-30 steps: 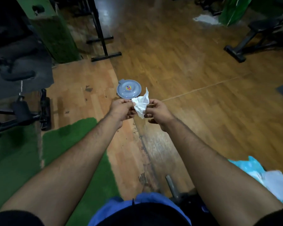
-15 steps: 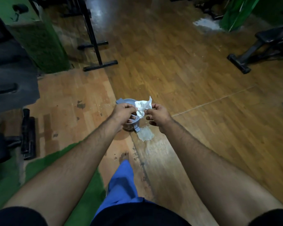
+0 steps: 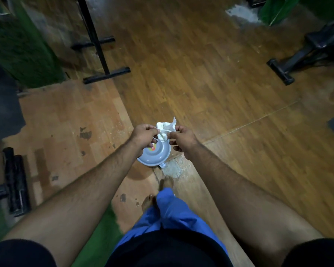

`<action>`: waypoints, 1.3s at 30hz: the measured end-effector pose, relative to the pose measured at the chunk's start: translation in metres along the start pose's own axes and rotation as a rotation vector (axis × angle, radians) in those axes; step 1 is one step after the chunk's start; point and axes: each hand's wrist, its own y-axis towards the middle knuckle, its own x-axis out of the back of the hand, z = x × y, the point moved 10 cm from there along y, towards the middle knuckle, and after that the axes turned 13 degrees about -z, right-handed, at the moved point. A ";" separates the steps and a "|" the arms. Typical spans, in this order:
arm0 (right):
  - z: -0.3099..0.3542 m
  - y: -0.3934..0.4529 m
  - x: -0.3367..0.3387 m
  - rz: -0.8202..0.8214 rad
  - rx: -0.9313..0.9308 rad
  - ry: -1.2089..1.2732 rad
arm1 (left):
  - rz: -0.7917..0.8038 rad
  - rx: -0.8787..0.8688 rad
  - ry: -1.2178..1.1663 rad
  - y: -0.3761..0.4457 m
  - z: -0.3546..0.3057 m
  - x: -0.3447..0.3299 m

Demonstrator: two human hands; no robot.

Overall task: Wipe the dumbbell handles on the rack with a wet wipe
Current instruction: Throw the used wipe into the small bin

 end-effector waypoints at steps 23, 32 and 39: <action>0.062 0.189 -0.059 0.107 -0.071 -0.079 | -0.100 0.155 0.013 0.167 -0.046 -0.037; 0.012 0.240 -0.071 0.018 -0.195 -0.032 | -0.095 0.200 0.071 0.205 0.012 -0.064; -0.068 0.270 -0.061 -0.154 -0.327 0.095 | -0.155 -0.086 0.425 0.221 0.028 -0.072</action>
